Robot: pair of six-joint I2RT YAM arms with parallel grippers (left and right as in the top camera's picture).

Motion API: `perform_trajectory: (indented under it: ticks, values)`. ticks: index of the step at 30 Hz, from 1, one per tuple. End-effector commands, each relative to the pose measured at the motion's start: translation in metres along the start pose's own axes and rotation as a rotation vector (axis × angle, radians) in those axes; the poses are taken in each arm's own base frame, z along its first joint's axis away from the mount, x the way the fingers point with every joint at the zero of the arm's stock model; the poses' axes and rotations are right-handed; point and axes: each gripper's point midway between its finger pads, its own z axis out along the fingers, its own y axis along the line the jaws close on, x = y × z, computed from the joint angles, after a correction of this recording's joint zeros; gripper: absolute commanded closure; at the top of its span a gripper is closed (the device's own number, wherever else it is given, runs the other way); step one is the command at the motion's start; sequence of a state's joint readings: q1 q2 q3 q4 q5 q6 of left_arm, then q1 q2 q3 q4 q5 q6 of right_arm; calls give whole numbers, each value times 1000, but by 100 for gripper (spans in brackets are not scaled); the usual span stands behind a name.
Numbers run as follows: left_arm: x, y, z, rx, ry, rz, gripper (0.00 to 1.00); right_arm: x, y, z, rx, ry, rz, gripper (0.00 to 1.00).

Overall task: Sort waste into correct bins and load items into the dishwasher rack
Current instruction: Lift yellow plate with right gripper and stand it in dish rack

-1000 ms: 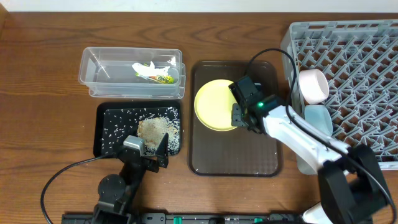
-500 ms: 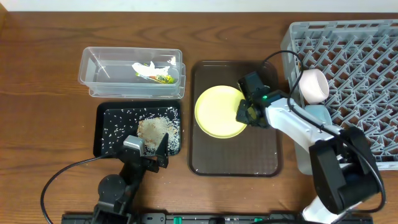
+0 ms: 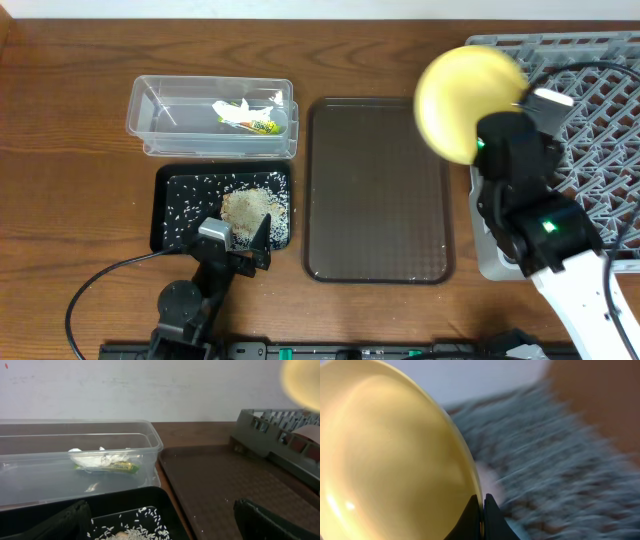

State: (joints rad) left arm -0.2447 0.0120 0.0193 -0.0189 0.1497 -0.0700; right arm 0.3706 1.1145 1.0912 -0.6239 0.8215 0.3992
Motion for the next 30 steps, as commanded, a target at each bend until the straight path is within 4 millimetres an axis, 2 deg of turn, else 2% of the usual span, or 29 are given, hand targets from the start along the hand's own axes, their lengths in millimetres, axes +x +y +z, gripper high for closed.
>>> perform_trajectory:
  ticks: [1, 3, 6, 9, 12, 16, 20, 24, 28, 30]
  values:
    - [15, 2, 1, -2, 45, 9, 7, -35, -79, -17, 424, -141, -124, 99]
    - [15, 2, 1, -2, 45, 9, 7, -39, -94, -20, 508, -141, -164, 99]
    - [15, 2, 1, -2, 45, 9, 7, -38, -110, -14, 569, -112, -181, 99]
    - [15, 1, 1, -1, 45, 9, 7, -34, -124, 1, 613, -76, -163, 99]
    - [15, 1, 1, -1, 45, 9, 7, -28, -133, 25, 638, -21, -181, 99]
    - [15, 1, 1, -1, 45, 9, 7, -11, -134, 56, 621, 74, -249, 99]
    - [15, 1, 1, -1, 45, 9, 7, 2, -135, 78, 649, 125, -288, 99]
    - [15, 2, 1, -2, 45, 9, 7, 11, -124, 99, 623, 174, -402, 99]
    - [15, 1, 1, -1, 45, 9, 7, 19, -117, 113, 617, 206, -474, 99]
    - [15, 2, 1, -2, 45, 9, 7, 23, -113, 117, 607, 216, -485, 94]
